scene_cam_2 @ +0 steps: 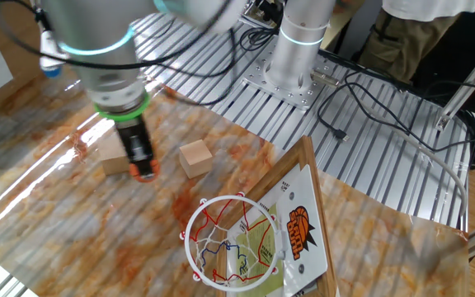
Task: Grab a basketball, release it and shoot it into the basket
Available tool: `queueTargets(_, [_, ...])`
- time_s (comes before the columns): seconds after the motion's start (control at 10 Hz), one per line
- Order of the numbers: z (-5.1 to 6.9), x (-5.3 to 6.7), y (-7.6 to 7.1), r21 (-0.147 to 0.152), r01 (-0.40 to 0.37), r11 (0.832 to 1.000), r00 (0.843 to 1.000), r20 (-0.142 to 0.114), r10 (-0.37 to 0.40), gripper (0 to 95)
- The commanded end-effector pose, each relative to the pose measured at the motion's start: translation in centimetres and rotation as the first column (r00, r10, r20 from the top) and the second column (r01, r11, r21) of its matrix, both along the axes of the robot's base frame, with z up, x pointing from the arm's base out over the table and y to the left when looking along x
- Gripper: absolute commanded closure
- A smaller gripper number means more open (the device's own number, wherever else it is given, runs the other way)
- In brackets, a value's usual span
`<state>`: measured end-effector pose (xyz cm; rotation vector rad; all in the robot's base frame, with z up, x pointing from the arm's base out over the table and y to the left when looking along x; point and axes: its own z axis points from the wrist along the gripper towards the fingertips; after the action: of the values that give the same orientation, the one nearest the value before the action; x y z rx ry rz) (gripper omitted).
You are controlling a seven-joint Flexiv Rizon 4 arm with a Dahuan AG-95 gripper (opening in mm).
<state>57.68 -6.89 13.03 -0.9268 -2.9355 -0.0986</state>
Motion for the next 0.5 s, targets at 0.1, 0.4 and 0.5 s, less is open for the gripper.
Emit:
queueTargets(0.1, [3.4, -2.2, 4.5, -0.017, -0.141, 0.990, 0.990, 0.016, 0.141, 95.0])
queueTargets(0.4, [5.0, -3.3, 6.8, -0.037, -0.138, 0.990, 0.990, 0.017, 0.139, 95.0])
queueTargets(0.5, [5.5, -3.4, 7.7, -0.042, -0.134, 0.990, 0.991, 0.016, 0.135, 95.0])
